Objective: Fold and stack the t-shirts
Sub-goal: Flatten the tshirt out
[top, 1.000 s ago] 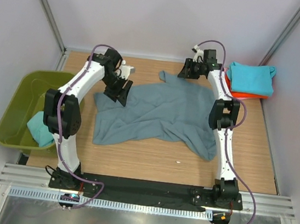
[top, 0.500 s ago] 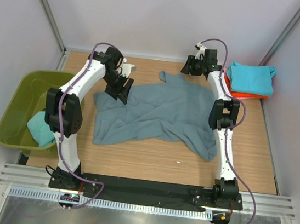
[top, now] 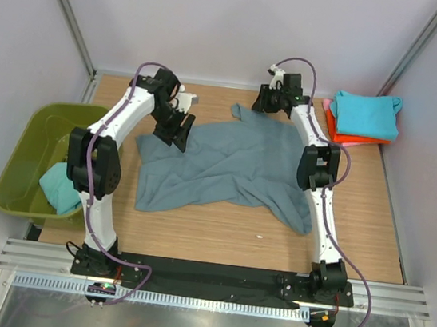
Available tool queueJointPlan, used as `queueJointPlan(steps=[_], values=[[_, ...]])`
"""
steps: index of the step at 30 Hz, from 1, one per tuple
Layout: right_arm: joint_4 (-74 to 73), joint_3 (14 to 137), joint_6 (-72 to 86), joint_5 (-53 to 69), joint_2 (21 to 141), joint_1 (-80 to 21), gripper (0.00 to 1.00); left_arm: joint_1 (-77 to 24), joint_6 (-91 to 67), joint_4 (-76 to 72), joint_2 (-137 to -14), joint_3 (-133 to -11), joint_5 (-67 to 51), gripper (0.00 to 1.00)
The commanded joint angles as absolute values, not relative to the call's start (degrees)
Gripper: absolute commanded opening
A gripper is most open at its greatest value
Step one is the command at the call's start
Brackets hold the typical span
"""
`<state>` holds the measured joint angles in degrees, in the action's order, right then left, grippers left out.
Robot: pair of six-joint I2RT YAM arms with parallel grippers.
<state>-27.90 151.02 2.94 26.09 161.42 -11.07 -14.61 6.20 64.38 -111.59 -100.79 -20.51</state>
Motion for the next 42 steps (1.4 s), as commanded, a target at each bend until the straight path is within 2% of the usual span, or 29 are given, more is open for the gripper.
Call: queueJointPlan(steps=[1,5,7,11,14,20,30,42], values=[[-32.9,149.4,2.2,25.2,162.2,-12.2,0.40,-14.5,5.6,63.9,-109.2,-100.2,-20.5,0.59],[-33.1,149.5,1.4,22.8,161.6,-12.1,0.29,-14.3,5.5,63.7,-108.9,-99.9,-20.4,0.59],[-33.1,149.5,1.4,22.1,161.1,-12.0,0.21,-14.2,5.4,63.5,-109.0,-100.0,-20.5,0.59],[-33.0,149.6,1.4,21.6,159.4,-10.9,0.16,-14.2,5.3,63.4,-109.2,-100.4,-20.6,0.59],[-32.6,150.3,1.2,20.2,157.9,-9.3,0.02,-13.9,5.3,63.0,-109.4,-100.1,-19.2,0.59],[-32.8,152.1,-2.1,19.1,152.0,-6.3,0.01,-12.1,5.3,60.8,-110.9,-99.9,-12.9,0.59],[-35.4,150.1,-5.3,20.0,145.5,-5.7,0.01,-6.9,4.4,61.2,-124.3,-115.0,-5.0,0.61],[-36.2,149.9,-6.1,19.9,144.7,-4.9,0.01,-1.7,5.3,60.4,-130.0,-116.3,-0.5,0.59]])
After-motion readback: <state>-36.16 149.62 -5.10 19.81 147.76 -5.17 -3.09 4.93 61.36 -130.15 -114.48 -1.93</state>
